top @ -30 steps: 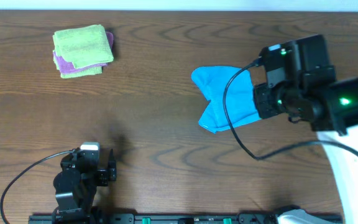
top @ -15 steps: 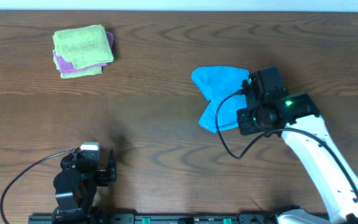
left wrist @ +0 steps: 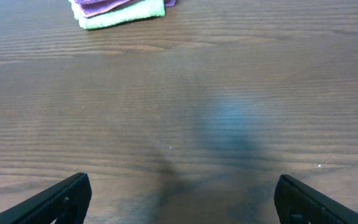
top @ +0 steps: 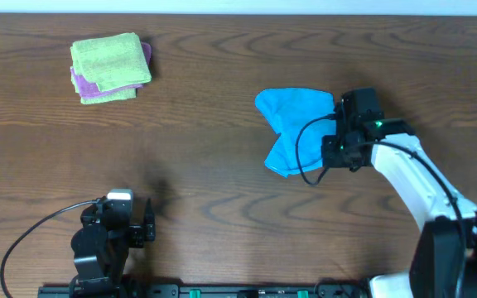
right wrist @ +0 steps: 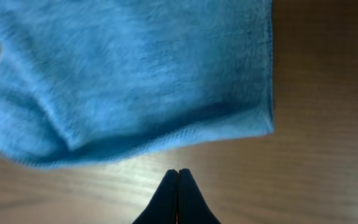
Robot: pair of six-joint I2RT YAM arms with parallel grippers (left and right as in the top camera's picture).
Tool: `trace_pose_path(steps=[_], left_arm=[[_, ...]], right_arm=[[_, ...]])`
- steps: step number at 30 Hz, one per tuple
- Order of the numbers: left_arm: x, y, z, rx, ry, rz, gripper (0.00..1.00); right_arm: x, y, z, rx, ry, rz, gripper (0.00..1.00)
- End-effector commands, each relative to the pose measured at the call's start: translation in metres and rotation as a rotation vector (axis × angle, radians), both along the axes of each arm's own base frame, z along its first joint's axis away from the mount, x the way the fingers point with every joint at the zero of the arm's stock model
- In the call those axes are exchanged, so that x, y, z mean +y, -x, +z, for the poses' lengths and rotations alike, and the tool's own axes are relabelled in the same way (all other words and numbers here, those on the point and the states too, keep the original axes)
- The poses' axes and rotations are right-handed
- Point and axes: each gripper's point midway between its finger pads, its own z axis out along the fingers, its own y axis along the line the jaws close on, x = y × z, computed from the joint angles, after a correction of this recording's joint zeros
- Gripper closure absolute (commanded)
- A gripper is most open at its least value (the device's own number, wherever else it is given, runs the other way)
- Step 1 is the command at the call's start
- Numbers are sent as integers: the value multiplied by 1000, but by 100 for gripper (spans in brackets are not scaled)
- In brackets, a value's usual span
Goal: Fold the cloth
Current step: 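Lower the blue cloth, open the right gripper and release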
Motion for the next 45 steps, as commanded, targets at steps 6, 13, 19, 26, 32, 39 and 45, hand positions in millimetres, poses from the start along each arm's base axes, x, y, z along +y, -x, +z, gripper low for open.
trace_pose_path(steps=[6, 13, 19, 26, 32, 39, 45], left_arm=[[0, 0, -1, -1, -9, -4, 5], [0, 0, -1, -1, -9, -4, 5], [0, 0, -1, -1, -9, -4, 5], [0, 0, -1, -1, -9, -4, 5], [0, 0, -1, -1, -9, -4, 5], [0, 0, -1, -1, -9, -4, 5], [0, 0, -1, -1, -9, -4, 5]], right_arm=[[4, -16, -13, -12, -58, -25, 99], [4, -14, -37, 47, -52, -27, 99], [-5, 0, -45, 117, -12, -58, 99], [-31, 27, -46, 220, 129, -146, 99], [-44, 38, -41, 262, 208, -183, 99], [-35, 24, -22, 248, 161, -187, 99], [-32, 8, 21, 231, 160, -181, 99]])
